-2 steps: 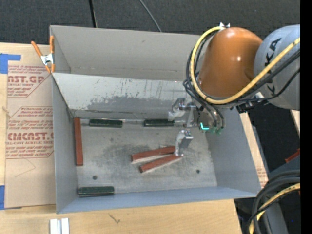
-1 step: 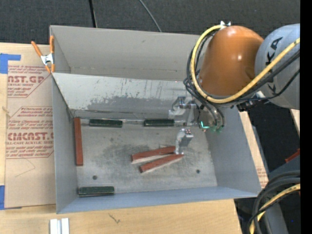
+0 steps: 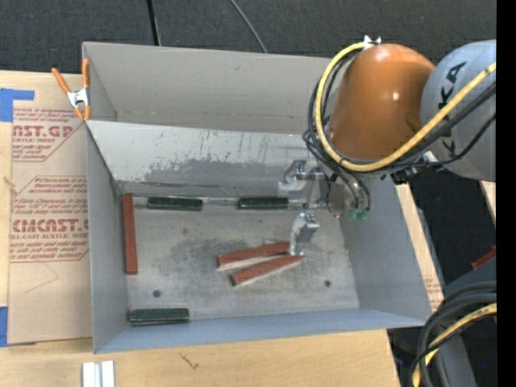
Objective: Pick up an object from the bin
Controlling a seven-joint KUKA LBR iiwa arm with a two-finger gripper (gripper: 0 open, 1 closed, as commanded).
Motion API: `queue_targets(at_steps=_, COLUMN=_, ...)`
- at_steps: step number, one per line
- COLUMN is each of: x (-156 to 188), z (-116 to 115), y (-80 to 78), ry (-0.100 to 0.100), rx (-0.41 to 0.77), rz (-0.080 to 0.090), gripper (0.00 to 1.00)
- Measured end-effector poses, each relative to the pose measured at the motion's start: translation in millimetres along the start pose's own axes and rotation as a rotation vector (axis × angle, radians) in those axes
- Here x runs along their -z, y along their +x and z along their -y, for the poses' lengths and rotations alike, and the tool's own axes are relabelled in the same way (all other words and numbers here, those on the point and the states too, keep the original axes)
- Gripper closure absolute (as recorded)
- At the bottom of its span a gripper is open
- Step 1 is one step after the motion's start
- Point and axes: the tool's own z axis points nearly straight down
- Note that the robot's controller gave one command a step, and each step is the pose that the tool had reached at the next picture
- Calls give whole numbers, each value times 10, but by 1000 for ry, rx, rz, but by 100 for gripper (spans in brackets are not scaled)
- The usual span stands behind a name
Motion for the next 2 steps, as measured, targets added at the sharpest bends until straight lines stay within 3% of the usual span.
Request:
queue_targets(at_steps=1, x=-120, z=-266, y=-187, ry=0, rx=193, rz=-5, gripper=0)
queue_targets(at_steps=2, x=-664, z=-178, y=16, ry=-1, rx=219, rz=3, gripper=0)
